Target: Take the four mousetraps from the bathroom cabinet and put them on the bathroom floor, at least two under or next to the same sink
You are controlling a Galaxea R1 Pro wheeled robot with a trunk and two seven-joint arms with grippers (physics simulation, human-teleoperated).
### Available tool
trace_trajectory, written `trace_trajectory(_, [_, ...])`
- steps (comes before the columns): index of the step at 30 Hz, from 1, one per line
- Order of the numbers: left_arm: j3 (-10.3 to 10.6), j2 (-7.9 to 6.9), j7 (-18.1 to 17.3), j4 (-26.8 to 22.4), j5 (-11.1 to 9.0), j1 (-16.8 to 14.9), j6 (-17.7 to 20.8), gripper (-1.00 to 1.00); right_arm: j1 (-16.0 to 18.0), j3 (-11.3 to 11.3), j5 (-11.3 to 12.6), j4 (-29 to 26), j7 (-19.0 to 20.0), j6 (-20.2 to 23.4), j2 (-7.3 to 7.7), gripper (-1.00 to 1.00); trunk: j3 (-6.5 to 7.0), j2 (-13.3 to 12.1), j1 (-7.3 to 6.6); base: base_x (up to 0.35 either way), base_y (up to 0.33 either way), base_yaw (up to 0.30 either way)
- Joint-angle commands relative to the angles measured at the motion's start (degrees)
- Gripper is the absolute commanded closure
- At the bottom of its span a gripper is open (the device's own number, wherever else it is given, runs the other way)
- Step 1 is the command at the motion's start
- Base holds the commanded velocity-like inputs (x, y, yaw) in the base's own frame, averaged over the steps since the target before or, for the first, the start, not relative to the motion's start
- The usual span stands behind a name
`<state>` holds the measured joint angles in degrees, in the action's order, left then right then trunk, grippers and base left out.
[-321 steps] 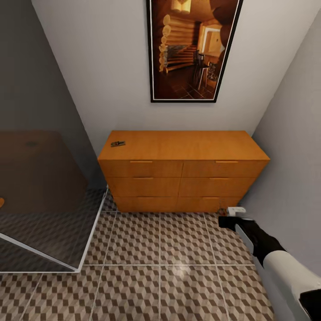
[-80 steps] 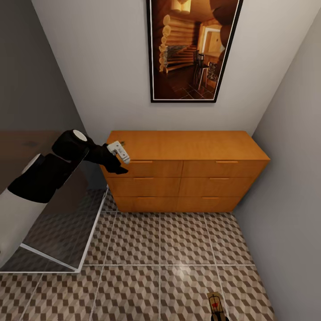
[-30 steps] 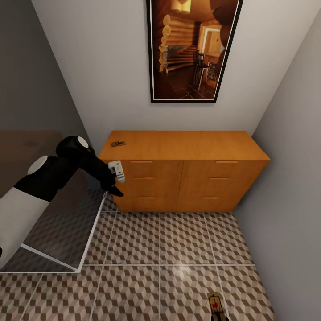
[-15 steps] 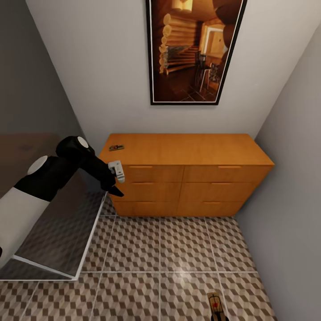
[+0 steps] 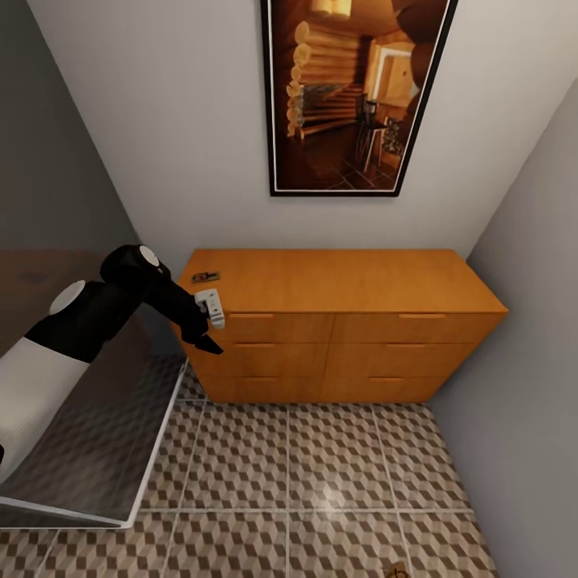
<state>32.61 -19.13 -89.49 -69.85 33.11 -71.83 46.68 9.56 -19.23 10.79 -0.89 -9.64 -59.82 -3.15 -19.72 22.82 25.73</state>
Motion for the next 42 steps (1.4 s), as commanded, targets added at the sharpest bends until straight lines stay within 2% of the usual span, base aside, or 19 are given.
trace_trajectory(1, [0.1, -0.03, -0.5, -0.1, 0.5, -0.1, 0.6, -1.0, -0.7, -0.5, 0.5, 0.0, 0.0, -0.2, -0.02, 1.0, -0.09, 0.1, 0.05, 0.149, 0.0, 0.0])
trace_trajectory(4, [0.1, -0.03, -0.5, -0.1, 0.5, -0.1, 0.4, -1.0, -3.1, -0.5, 0.4, 0.0, 0.0, -0.2, -0.08, 1.0, -0.09, 0.1, 0.05, 0.123, 0.0, 0.0])
trace_trajectory(10, [0.1, -0.03, -0.5, -0.1, 0.5, -0.1, -0.5, -1.0, -4.2, -0.5, 0.5, -0.2, -0.1, -0.2, -0.31, 1.0, -0.09, 0.1, 0.05, 0.04, 0.0, 0.0])
trace_trajectory(15, [0.0, -0.03, -0.5, 0.0, 0.7, -0.1, -0.7, -1.0, -4.3, -0.5, 0.5, -0.2, 0.0, -0.2, -0.34, 1.0, -0.09, 0.1, 0.05, 0.043, 0.0, 0.0])
trace_trajectory(22, [0.0, -0.03, -0.5, 0.0, 2.5, -0.1, -0.7, -1.0, -4.4, -0.5, 0.5, -0.3, -0.2, -0.2, -0.37, 1.0, -0.09, 0.1, 0.05, 0.126, 0.0, 0.0])
trace_trajectory(42, [-1.1, 0.06, -0.5, -1.0, 3.1, -0.1, -0.6, -1.0, -4.4, -0.5, 0.6, -0.4, 0.1, 1.6, -0.28, 1.0, -0.09, 0.1, 0.05, 0.141, 0.023, 0.0])
